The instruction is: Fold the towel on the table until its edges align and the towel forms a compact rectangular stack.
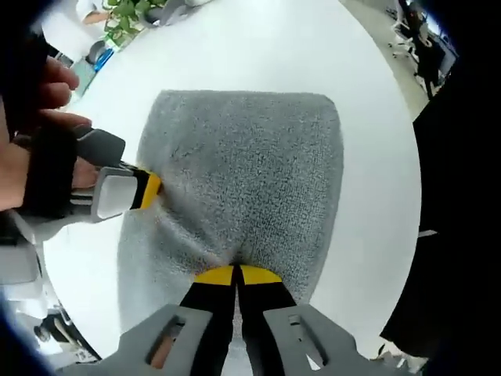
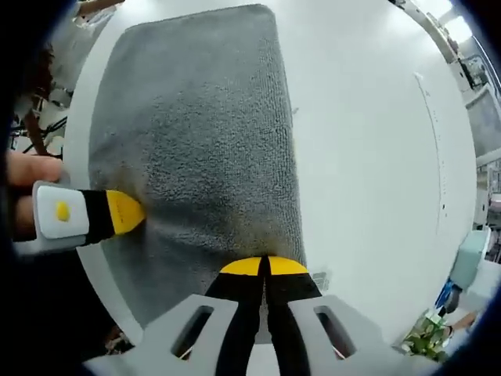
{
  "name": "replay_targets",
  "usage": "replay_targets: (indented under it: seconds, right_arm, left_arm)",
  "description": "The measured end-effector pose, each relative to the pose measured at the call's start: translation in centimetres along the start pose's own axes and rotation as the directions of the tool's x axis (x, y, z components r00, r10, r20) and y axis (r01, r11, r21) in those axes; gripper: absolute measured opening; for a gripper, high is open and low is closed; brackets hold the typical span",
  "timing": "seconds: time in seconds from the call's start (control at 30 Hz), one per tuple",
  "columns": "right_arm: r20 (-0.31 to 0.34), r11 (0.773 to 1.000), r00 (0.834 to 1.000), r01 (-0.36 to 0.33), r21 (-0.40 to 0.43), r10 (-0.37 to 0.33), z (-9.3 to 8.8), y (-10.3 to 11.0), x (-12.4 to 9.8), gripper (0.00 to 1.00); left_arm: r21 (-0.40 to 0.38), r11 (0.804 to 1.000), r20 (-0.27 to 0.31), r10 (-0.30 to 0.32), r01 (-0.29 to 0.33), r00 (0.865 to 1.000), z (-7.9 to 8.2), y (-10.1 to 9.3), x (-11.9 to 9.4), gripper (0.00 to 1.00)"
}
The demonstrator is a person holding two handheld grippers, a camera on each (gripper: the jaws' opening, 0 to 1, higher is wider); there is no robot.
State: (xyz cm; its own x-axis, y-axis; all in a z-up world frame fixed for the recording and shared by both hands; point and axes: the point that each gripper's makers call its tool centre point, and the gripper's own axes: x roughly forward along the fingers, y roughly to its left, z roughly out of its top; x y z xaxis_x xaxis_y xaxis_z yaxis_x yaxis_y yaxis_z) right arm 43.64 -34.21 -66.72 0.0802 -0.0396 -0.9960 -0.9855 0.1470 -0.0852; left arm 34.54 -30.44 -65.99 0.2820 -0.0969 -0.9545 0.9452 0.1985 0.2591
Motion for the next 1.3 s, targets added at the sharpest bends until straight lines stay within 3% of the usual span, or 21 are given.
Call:
replay_targets:
  seconds: [0.2,0.3,0.4,0.63,0.8,0.93,1.07,1.13,1.3]
  right_arm:
    - [0.04,0.999,0.998,-0.04,0.033,0.038,-1.3,0.8,-0.2,0.0]
    - [0.114,0.994,0.993,-0.053,0.092,0.042,-1.5,1.3,-0.2,0.0]
    - [0.127,0.995,0.991,-0.056,0.083,0.045,-1.9,1.4,-0.2,0.0]
    - [0.117,0.997,0.993,-0.035,0.067,0.027,-2.7,2.2,0.0,0.0]
    - [0.087,0.998,0.996,-0.015,0.058,0.01,-3.7,3.4,0.0,0.0]
    - [0.088,0.997,0.996,-0.01,0.07,0.003,-4.3,4.1,-0.2,0.0]
    - [0.089,0.997,0.996,-0.005,0.083,-0.003,-5.1,5.0,-0.3,0.0]
    - [0.08,0.995,0.997,-0.012,0.098,0.004,-5.7,5.3,-0.4,0.0]
    - [0.108,0.99,0.994,-0.034,0.138,0.019,-5.9,5.7,-0.4,0.0]
  left_arm:
    - [-0.082,0.996,0.039,0.039,-0.035,0.998,-0.5,-0.3,-0.3,0.01]
    - [-0.082,0.996,0.042,0.031,-0.027,0.999,-0.5,-0.3,-0.2,0.01]
    - [-0.073,0.997,0.022,0.015,-0.013,1.0,-0.5,-0.5,-0.2,0.01]
    - [-0.045,0.999,-0.015,0.016,-0.017,1.0,-0.5,-0.7,-0.3,0.01]
    - [-0.138,0.99,0.05,0.015,-0.008,0.999,-0.6,-0.8,-0.5,0.01]
    - [-0.161,0.987,0.086,0.008,0.006,0.996,-0.6,-1.1,-0.6,0.01]
    - [-0.147,0.989,0.095,0.002,0.013,0.995,-0.4,-1.3,-0.6,0.01]
    - [-0.098,0.995,0.079,-0.001,0.008,0.997,-0.3,-1.5,-0.6,0.01]
    - [-0.099,0.995,0.066,-0.006,0.013,0.998,-0.3,-1.5,-0.5,0.01]
